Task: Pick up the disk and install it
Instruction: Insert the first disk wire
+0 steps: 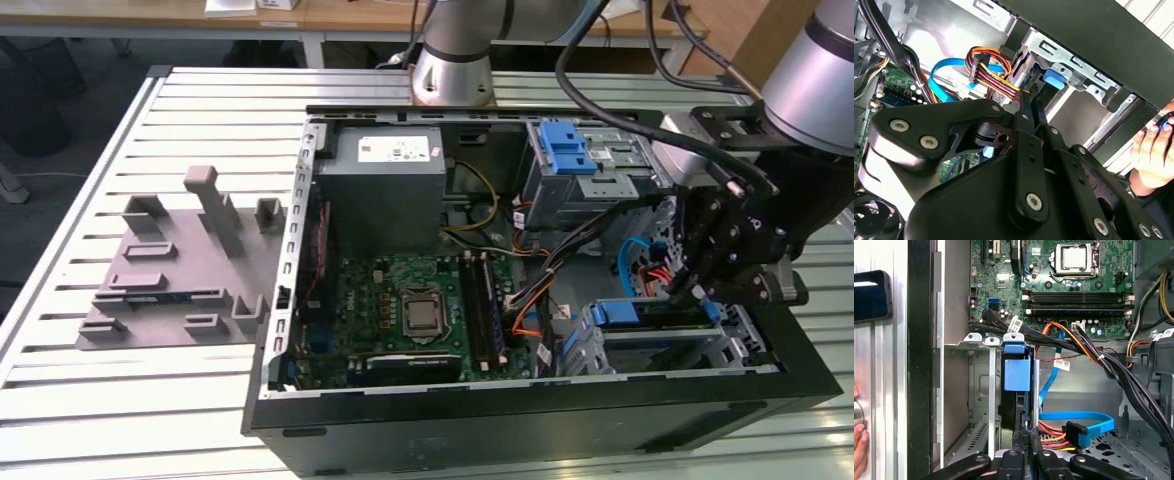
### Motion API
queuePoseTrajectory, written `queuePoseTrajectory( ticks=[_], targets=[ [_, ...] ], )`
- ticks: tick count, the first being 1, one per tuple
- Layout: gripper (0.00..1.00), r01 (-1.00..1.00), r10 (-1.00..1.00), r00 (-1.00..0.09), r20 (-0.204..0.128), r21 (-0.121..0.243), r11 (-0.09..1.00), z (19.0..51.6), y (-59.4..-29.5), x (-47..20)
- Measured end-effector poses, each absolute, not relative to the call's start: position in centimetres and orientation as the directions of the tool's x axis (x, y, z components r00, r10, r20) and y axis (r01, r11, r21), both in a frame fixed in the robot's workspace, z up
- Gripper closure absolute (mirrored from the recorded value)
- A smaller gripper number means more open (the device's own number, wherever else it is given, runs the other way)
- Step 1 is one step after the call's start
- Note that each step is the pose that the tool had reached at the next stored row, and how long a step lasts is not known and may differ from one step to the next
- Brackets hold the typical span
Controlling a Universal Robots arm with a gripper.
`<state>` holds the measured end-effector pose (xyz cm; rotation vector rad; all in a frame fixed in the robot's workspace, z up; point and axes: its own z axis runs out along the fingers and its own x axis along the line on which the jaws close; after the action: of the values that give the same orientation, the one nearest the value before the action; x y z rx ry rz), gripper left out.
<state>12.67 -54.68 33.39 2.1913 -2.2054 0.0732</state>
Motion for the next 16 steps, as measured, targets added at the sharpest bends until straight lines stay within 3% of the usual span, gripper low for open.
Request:
queuePoseTrajectory(
  ticks=[16],
  targets=[
    [0.84,-1.000,-0.999,-0.006,0.054,-0.008,0.005,33.41,-54.69,12.67]
  ],
)
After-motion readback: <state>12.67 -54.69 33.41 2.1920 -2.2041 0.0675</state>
